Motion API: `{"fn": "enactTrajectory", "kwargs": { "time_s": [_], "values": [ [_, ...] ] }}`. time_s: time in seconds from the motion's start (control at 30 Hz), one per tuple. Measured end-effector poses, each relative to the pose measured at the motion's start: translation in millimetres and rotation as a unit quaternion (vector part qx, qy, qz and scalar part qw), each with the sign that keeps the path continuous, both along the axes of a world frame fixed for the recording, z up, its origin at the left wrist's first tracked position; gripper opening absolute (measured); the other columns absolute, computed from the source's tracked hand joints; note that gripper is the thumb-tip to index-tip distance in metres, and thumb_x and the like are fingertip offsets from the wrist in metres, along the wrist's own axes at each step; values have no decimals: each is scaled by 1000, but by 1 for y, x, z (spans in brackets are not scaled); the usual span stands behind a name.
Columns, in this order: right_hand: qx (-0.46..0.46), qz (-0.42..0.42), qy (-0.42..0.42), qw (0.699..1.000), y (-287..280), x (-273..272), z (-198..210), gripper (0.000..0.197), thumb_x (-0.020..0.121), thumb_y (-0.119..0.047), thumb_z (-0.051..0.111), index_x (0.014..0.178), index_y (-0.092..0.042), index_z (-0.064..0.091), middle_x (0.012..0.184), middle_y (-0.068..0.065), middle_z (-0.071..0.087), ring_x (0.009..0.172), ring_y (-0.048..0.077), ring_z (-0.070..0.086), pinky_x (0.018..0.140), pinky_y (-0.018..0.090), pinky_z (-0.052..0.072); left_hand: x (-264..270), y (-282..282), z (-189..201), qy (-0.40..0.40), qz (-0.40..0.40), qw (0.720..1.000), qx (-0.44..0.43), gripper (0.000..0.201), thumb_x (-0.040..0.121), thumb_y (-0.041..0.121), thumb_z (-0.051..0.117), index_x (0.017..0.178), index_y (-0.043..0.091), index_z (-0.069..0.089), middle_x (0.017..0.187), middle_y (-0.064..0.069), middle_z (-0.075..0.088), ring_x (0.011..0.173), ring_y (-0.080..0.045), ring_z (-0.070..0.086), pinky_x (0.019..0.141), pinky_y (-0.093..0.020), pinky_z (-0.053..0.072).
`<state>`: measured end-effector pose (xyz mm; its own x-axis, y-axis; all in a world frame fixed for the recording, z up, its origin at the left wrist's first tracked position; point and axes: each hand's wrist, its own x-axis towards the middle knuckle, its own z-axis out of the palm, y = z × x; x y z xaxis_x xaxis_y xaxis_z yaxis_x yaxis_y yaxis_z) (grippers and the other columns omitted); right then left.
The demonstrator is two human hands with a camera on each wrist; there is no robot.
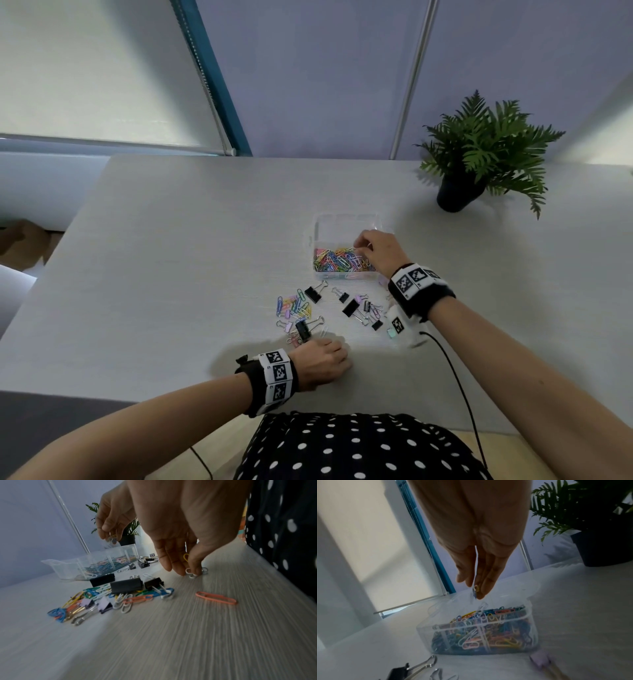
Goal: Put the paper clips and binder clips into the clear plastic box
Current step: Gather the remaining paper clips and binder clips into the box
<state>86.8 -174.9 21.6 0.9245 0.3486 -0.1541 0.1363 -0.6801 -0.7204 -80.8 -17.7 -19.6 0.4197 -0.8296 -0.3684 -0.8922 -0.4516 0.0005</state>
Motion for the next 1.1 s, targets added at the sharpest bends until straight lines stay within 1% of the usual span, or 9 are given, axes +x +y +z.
{"fn": "enactTrajectory", "kwargs": {
  "time_s": [0.2, 0.33, 0.43, 0.57, 0.67, 0.77, 0.87, 0.97, 1.1],
  "values": [
    [-82, 56, -11, 995, -5, -3, -9, 13, 87, -3, 53, 97, -2, 61, 102, 14, 64, 94, 27, 60, 88, 35, 48, 1, 4, 4, 5, 22, 1000, 4, 46, 37, 34, 79, 78, 21, 60, 79, 5, 62, 69, -10, 58, 58, -19, 50],
    [-118, 95, -39, 988, -12, -17, -19, 13, 89, -6, 50, 97, -8, 60, 102, 9, 61, 97, 23, 56, 87, 35, 48, 11, 6, 13, 109, 107, 988, -14, 40, 73, 10, 64, 110, 4, 51, 117, -15, 51, 107, -30, 50, 84, -40, 47],
    [-81, 84, -96, 988, -12, -31, -21, 11, 89, -7, 51, 95, -8, 60, 100, 7, 60, 94, 20, 54, 82, 33, 48, 45, 13, 29, 168, 301, 925, -157, 31, 85, 0, 44, 115, 7, 48, 109, -13, 58, 99, -31, 58, 81, -37, 49],
    [-79, 70, -88, 991, -3, -49, -24, 13, 90, -8, 47, 92, -12, 60, 97, 3, 60, 88, 18, 55, 75, 35, 50, 119, 25, 59, 101, 452, 834, -300, 20, 87, -1, 45, 99, 3, 60, 90, -13, 69, 84, -25, 65, 81, -35, 53],
    [-138, 113, -64, 982, 7, -66, -28, 20, 86, -2, 48, 97, -13, 61, 102, 3, 62, 93, 23, 58, 80, 40, 49, 160, 24, 63, 72, 460, 841, -275, 18, 88, -1, 48, 99, 1, 62, 100, -16, 69, 94, -28, 64, 88, -33, 48],
    [-144, 222, -92, 960, 25, -85, -33, 34, 86, 1, 47, 117, -11, 54, 121, 8, 56, 113, 25, 51, 96, 38, 44, 169, 16, 58, 132, 424, 873, -200, 26, 90, 6, 52, 115, 4, 59, 117, -14, 64, 110, -26, 58, 96, -28, 40],
    [-184, 302, -98, 930, 41, -91, -39, 62, 81, 8, 48, 137, -15, 34, 147, 9, 32, 136, 25, 28, 113, 43, 25, 159, 21, 52, 128, 396, 884, -215, 36, 92, 10, 51, 128, 10, 51, 131, -11, 56, 121, -25, 50, 103, -33, 34],
    [-236, 321, -111, 910, 42, -90, -40, 61, 82, 7, 47, 138, -12, 31, 154, 8, 15, 141, 24, 17, 114, 43, 18, 142, 44, 45, 95, 394, 879, -251, 35, 91, 4, 47, 126, 12, 53, 126, -12, 59, 117, -27, 52, 100, -33, 35],
    [-258, 264, -170, 914, 29, -95, -42, 42, 72, 3, 63, 111, -10, 58, 128, 11, 53, 117, 28, 49, 92, 37, 46, 109, 86, 35, 73, 429, 852, -290, 27, 90, 0, 48, 110, 11, 63, 111, -11, 64, 100, -24, 60, 93, -32, 44]
  ]
}}
